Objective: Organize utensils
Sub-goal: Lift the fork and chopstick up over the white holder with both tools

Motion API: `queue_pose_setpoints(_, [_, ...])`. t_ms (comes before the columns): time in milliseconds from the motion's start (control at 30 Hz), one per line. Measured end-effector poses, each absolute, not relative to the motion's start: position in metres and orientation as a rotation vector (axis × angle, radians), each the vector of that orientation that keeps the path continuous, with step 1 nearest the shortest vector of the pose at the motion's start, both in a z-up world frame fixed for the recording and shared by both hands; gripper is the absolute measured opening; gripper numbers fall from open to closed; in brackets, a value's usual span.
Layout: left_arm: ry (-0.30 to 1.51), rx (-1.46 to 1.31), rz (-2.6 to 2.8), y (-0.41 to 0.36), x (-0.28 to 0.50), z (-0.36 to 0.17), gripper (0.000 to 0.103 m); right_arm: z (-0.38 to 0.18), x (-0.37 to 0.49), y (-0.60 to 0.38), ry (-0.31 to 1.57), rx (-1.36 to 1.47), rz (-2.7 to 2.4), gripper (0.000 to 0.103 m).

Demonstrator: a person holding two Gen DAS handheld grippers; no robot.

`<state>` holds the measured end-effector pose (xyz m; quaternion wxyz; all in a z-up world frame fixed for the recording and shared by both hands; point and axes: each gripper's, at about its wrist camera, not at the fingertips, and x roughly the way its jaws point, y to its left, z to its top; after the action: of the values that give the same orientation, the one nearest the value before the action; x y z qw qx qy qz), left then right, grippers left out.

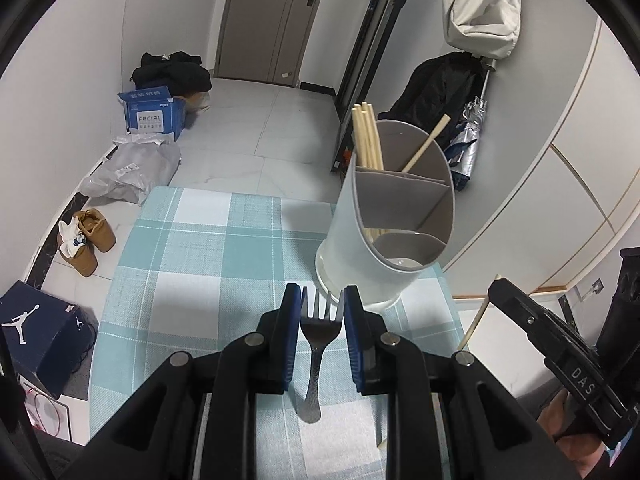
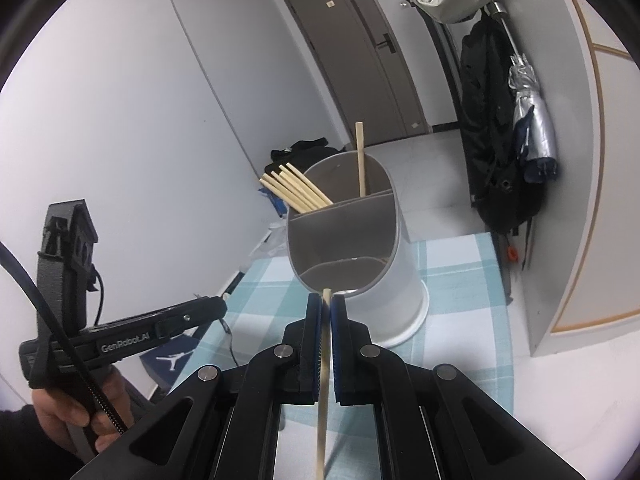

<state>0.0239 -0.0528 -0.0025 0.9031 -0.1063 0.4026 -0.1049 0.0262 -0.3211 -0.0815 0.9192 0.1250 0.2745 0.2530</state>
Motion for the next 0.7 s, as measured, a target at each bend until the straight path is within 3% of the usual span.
queue_pose_setpoints(700, [0.858,-0.132,-0.294,-0.071,0.009,0.024,0.017,-0.049,0.008,-0.339,0.432,0.228,0.441,0.004])
